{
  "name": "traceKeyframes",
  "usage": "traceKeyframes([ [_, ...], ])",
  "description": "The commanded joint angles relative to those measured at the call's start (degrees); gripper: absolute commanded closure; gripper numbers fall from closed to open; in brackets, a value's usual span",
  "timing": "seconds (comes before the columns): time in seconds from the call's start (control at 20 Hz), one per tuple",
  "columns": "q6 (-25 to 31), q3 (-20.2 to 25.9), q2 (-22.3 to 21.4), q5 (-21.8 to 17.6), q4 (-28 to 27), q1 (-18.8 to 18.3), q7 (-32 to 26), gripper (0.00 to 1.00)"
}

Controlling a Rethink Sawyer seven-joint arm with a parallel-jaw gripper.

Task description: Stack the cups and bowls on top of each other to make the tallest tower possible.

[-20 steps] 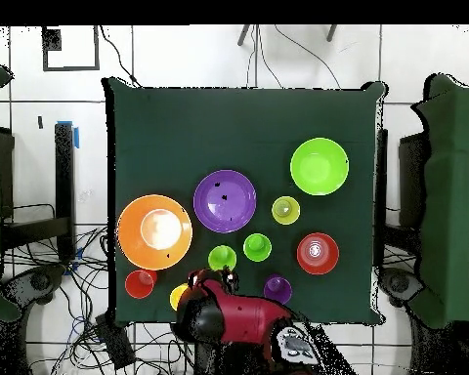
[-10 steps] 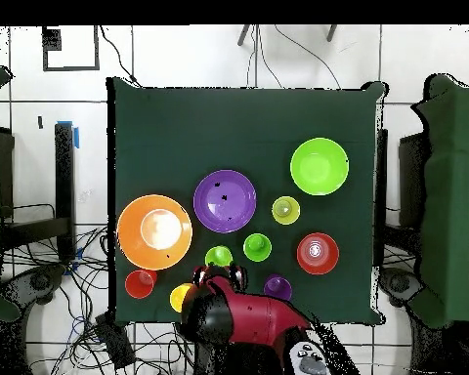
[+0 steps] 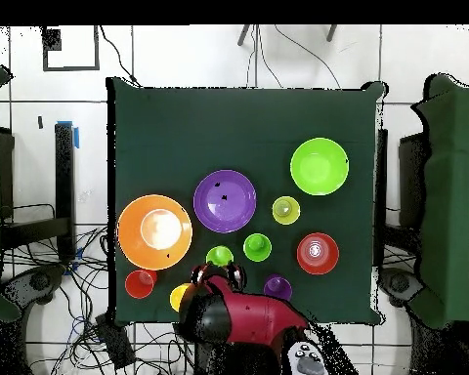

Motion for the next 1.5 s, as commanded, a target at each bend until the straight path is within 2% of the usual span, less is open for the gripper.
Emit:
traceKeyframes([
  [0.05,-1.71,3.36,4.62,2.00,0.50,3.08,12.33,0.00],
  [0.35,-6.10,1.74,8.15,1.21,-0.61,5.15,15.17,0.00],
  [0.6,-8.27,0.64,9.32,0.59,-0.43,7.12,17.47,0.00],
  [1.25,-9.66,-1.01,12.55,-2.56,-3.89,6.02,17.73,0.00],
  [1.5,-9.50,-1.19,11.99,-3.38,-3.62,5.48,17.68,0.00],
])
